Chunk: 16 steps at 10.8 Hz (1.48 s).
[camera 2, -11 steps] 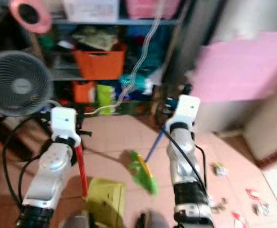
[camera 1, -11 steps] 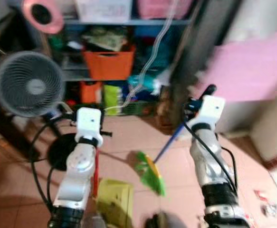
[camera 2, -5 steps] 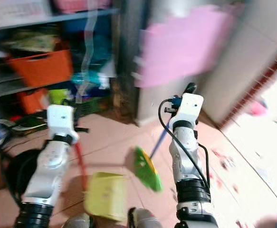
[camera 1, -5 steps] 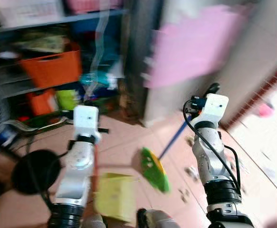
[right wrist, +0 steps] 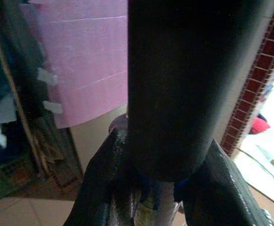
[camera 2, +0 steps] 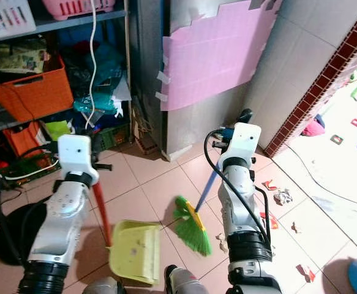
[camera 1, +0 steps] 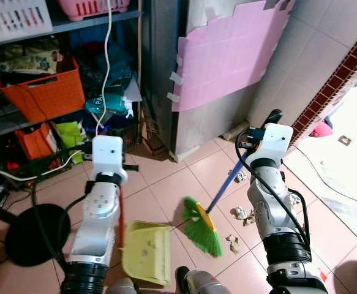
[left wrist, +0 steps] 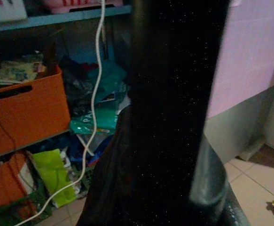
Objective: Sweep floor
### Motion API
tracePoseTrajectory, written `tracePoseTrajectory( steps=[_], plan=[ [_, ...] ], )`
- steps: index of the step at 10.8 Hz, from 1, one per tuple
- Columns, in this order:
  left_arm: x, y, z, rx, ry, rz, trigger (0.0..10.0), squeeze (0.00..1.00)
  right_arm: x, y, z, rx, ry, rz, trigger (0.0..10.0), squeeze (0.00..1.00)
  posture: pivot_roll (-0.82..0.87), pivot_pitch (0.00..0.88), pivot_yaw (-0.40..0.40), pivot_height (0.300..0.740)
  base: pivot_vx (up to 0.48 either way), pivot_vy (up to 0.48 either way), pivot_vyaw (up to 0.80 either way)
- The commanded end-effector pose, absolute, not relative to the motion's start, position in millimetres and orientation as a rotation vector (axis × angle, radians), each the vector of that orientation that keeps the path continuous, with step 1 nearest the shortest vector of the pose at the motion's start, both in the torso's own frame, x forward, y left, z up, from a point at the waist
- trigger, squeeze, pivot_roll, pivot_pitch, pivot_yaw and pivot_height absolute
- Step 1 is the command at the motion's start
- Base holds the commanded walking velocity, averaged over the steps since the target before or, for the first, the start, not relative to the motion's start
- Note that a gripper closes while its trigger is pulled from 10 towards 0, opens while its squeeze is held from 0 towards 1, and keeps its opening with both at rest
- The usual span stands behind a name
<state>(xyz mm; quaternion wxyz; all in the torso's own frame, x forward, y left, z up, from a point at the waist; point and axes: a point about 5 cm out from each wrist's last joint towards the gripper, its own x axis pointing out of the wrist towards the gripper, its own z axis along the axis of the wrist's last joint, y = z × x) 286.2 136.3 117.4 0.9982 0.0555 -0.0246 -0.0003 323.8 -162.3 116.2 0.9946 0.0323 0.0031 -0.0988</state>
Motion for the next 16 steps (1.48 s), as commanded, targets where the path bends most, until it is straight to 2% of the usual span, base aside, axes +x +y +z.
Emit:
tracePoseTrajectory(
  steps=[1,3,5,8,10,13,16],
  plan=[
    [288.5,135.4,127.6,0.124,-0.091,-0.009,10.0,0.0,328.3,-170.2,132.4,0.016,-0.06,-0.234,10.0,0.0,0.01,0.074,-0.036,0.74,0.0,0.0,-0.8],
    [288.3,133.2,127.2,0.117,-0.091,-0.017,10.0,0.0,336.2,-167.7,152.3,0.046,-0.112,-0.221,10.0,0.0,0.01,0.075,-0.032,0.74,0.0,0.0,-0.8],
    [288.1,130.4,127.0,0.114,-0.088,-0.023,10.0,0.0,332.6,-168.7,139.7,0.057,-0.065,-0.221,10.0,0.0,0.01,0.078,-0.035,0.74,0.0,0.144,-0.8],
    [286.8,131.1,125.9,0.122,-0.085,-0.036,10.0,0.0,327.9,-160.1,131.9,0.054,-0.042,-0.193,10.0,0.0,0.01,0.078,-0.035,0.74,0.0,0.48,0.0],
    [287.5,129.9,126.4,0.12,-0.085,-0.042,10.0,0.0,328.4,-159.4,133.5,0.048,-0.049,-0.185,10.0,0.0,0.0,0.078,-0.033,0.74,0.0,0.48,-0.8],
    [287.8,128.8,126.3,0.123,-0.084,-0.048,10.0,0.0,329.0,-158.3,135.9,0.04,-0.066,-0.177,10.0,0.0,0.01,0.07,-0.026,0.74,0.0,0.422,0.0],
    [293.8,132.5,135.4,0.163,-0.138,-0.05,10.0,0.0,331.0,-156.4,137.7,0.042,-0.078,-0.174,10.0,0.0,0.01,0.053,0.0,0.74,0.0,0.0,0.0]
  ],
)
